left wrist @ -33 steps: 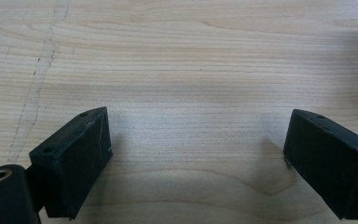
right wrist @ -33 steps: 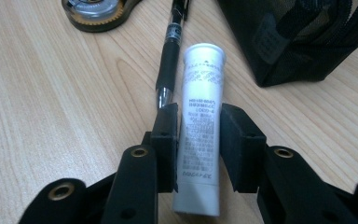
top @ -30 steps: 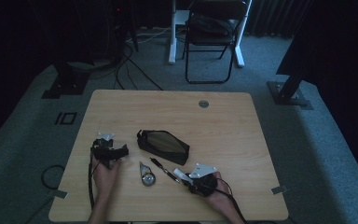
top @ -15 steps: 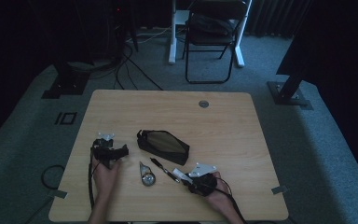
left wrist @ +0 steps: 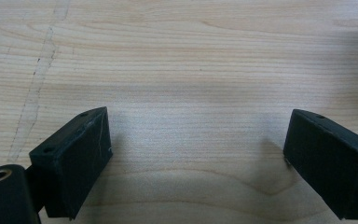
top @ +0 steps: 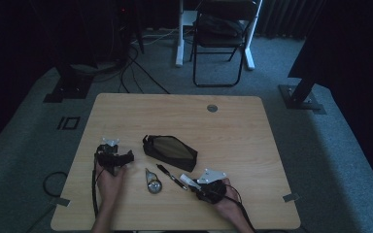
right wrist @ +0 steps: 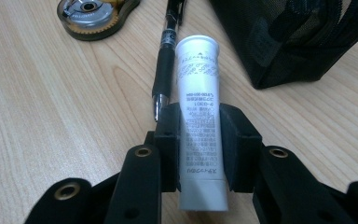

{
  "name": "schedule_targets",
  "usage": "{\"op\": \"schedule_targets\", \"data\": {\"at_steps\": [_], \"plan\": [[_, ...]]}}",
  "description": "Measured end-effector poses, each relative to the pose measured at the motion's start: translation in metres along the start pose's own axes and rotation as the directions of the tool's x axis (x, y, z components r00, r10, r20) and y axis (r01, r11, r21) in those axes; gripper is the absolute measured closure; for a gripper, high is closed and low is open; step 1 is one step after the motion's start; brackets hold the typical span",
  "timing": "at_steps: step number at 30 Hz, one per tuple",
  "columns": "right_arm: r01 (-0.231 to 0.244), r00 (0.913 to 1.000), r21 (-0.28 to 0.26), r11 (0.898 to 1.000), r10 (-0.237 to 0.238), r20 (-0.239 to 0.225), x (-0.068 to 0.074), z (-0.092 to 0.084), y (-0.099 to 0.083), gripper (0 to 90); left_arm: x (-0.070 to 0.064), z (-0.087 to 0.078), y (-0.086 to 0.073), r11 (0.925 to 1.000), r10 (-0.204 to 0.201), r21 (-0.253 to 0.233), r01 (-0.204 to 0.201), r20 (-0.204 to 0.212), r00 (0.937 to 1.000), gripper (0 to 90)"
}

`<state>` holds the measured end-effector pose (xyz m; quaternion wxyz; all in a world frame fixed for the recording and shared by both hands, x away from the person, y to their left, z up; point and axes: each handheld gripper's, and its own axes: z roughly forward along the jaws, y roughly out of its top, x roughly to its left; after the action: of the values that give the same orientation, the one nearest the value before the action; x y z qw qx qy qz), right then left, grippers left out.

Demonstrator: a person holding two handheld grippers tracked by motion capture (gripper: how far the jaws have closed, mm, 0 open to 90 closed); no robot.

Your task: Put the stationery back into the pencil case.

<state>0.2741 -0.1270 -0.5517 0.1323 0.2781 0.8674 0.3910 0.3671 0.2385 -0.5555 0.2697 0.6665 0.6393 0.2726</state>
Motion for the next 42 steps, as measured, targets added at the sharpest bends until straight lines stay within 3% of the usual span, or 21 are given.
{"op": "schedule_targets", "data": {"at_steps": [42], "plan": [[0.046,0.9987,-0.113,0.992,-0.044,0.024,0.006,-0.037,0.024,70.7,0.000,0.000,0.000,1.0000,0.000,0.000,0.000,0.000,1.0000,7.8]]}}
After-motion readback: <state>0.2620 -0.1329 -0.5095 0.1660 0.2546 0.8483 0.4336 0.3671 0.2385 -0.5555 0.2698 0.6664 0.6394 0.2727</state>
